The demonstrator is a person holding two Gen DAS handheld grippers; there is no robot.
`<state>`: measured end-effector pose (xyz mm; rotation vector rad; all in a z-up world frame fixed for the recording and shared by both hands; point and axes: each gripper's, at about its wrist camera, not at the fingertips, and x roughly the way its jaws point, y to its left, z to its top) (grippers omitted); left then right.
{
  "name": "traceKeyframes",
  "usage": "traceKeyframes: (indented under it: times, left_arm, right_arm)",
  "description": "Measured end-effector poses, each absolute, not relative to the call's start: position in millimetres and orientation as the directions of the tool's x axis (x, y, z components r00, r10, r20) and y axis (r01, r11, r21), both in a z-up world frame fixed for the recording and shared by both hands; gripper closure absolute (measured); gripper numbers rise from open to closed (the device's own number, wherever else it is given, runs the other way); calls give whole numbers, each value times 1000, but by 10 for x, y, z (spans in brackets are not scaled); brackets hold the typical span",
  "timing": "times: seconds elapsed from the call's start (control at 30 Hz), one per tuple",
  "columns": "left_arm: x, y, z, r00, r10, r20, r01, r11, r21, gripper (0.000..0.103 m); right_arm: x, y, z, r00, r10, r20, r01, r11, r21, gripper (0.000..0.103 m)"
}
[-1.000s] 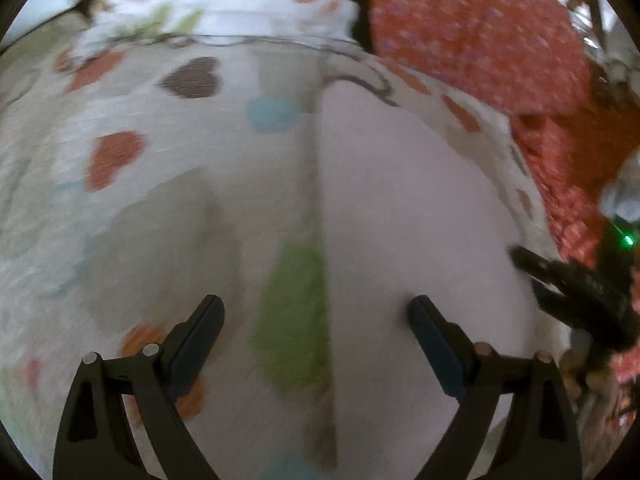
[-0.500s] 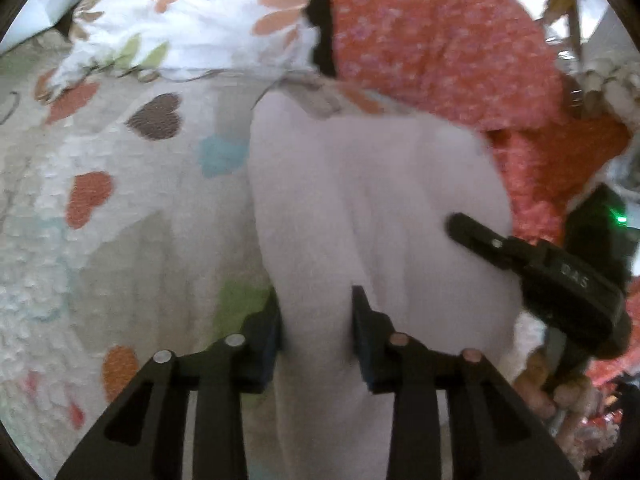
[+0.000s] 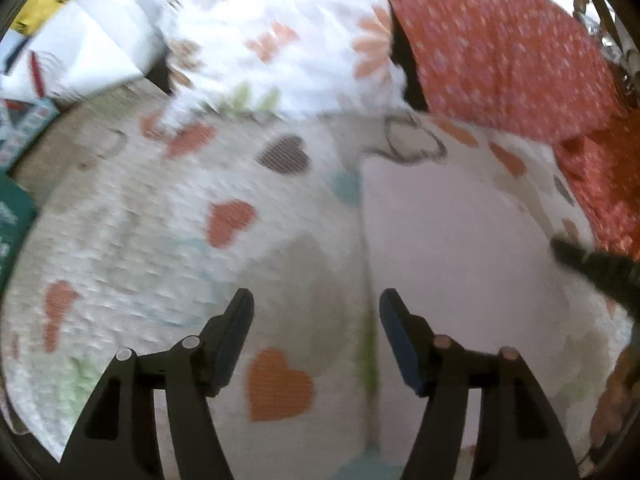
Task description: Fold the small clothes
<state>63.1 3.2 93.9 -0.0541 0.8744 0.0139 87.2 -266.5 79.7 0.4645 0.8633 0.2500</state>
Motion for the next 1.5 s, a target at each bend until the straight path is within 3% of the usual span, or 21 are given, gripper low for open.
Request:
traceKeyframes:
  times: [0.13,0.2,0.27,0.33,0.43,0.5,0.57,0.63,0.8,1.0,1.5]
  left_arm:
    - [325,224,1292,777,110,-620,-128,992,15,17]
    - [94,309,1499,854,193,-484,-200,979,38,0]
    - [-127,371,1672,900,245,-360,-248,968,38,0]
    - [-227,411,1770,915,237,-326,-242,970,26,0]
    - [-193,415,1790,903,125,-411,-144,989,-15,0]
    - [-170,376,1742,894,64,-443,-92,995,-42,0]
    - [-144,253,1668,888,34,-459,-54,998,-30,0]
    - [-124,163,1599,876,3,-483,-20,999,-29,0]
    - [-66,-62,1327,809,-8,-588,4,1000,-8,0]
    - [114,-207,1015,702,-33,-712,17,999,-30,0]
    - [96,-439,812,646,-50,-762,71,997,-6,0]
  right_arm:
    - [929,-2331,520,498,378,-780,-40,909,415,73]
    - [901,-2276,410,463,324,-825,-15,934,358,73]
    - [812,-2241,449,466,298,-833,-24,945,325,73]
    - [683,-2213,482,450,279,-848,-24,953,301,72]
    - [457,-2182,554,434,258,-863,-7,959,283,72]
    - [341,-2127,668,441,254,-861,-29,963,269,66]
    - [214,-2074,804,475,230,-849,-57,971,231,46]
    - [134,-2071,854,515,188,-837,-63,981,181,41]
    - [188,-2105,714,554,77,-829,-14,996,83,41]
    - [291,-2131,571,529,45,-847,-9,999,47,41]
    - [222,-2165,612,579,-82,-811,7,995,-96,37]
